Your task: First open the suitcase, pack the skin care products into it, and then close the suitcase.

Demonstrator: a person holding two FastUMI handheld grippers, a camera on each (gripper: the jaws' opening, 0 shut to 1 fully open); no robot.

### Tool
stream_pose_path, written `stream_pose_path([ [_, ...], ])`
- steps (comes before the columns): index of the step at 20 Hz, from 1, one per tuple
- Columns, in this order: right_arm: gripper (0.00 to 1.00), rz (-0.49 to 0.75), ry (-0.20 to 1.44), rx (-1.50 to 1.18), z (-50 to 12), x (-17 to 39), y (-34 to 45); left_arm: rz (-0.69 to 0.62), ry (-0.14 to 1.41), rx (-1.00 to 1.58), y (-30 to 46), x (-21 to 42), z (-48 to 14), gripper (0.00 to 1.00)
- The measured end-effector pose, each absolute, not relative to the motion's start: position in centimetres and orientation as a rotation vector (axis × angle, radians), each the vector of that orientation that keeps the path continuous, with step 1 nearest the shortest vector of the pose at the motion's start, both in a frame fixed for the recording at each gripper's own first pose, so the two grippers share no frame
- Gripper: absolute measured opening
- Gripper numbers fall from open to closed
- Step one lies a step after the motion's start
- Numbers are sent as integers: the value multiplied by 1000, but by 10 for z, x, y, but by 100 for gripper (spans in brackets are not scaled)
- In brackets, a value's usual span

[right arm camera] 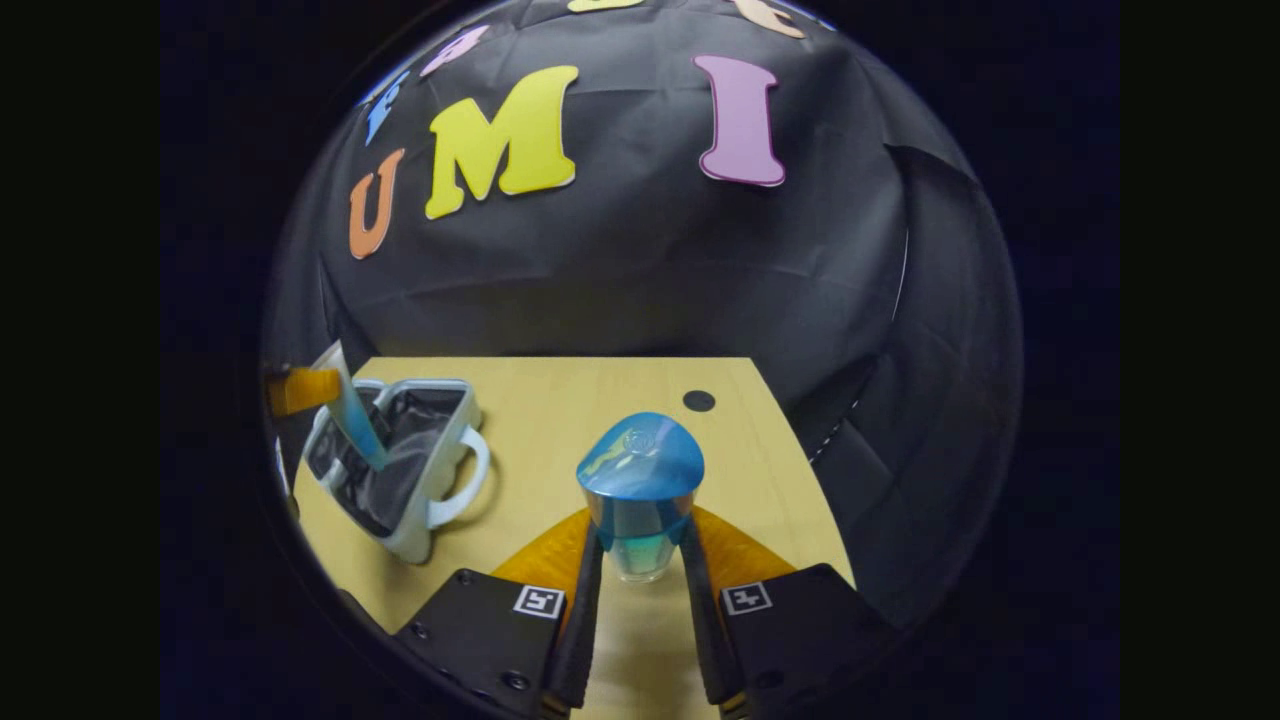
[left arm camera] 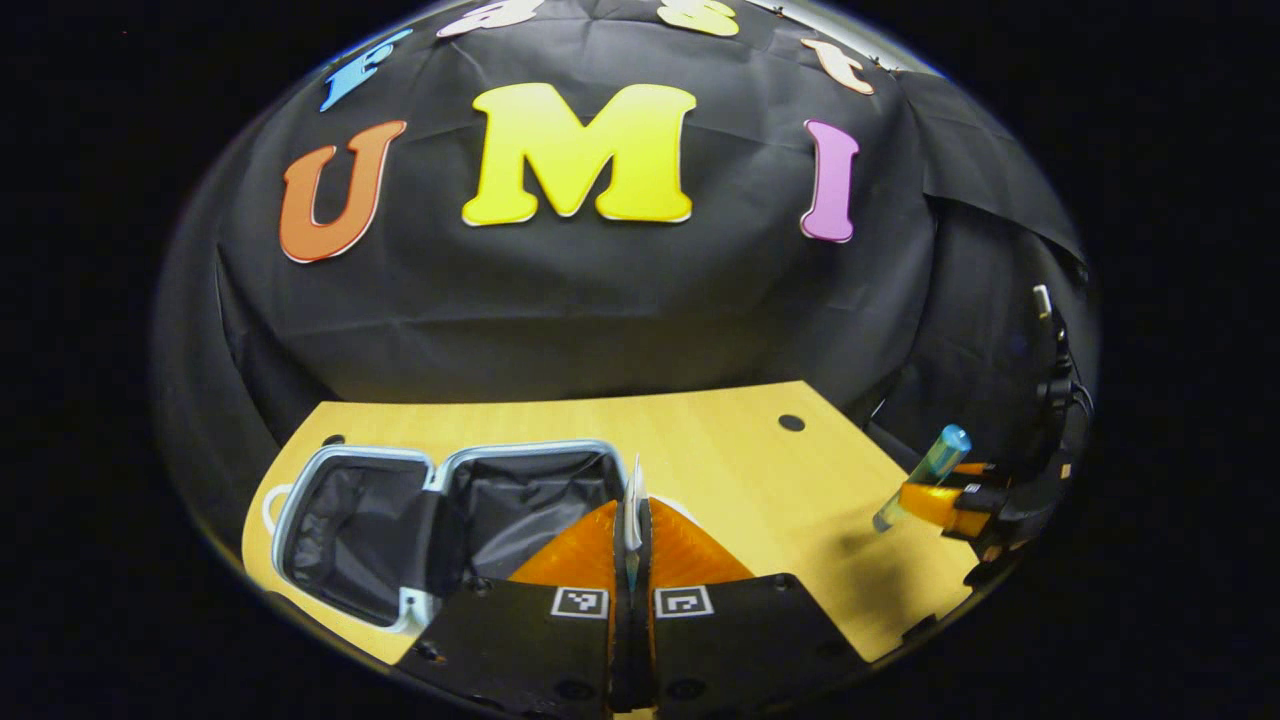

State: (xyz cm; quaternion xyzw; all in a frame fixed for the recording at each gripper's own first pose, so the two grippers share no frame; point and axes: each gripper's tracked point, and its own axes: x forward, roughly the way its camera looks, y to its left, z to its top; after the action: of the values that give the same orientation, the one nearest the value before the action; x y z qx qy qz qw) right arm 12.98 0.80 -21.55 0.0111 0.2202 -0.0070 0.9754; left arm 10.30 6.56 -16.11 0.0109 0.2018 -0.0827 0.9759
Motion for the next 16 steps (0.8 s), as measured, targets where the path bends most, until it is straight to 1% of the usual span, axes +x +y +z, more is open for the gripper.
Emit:
stream_pose_path([
  [4, 40, -3, 400, 58, -194, 102, 63, -135, 533, 33, 126, 92, -189, 3],
  [7, 40, 13, 363, 48, -175, 83, 91, -112, 653, 32, 160, 94, -223, 3],
  [10, 40, 16, 337, 61, -158, 64, 106, -126, 795, 18, 165, 97, -260, 3],
  [11, 40, 12, 330, 59, -153, 58, 107, -131, 817, 10, 164, 104, -268, 3],
  [16, 40, -23, 300, 38, -143, 39, 101, -168, 851, 109, 155, 147, -283, 3],
])
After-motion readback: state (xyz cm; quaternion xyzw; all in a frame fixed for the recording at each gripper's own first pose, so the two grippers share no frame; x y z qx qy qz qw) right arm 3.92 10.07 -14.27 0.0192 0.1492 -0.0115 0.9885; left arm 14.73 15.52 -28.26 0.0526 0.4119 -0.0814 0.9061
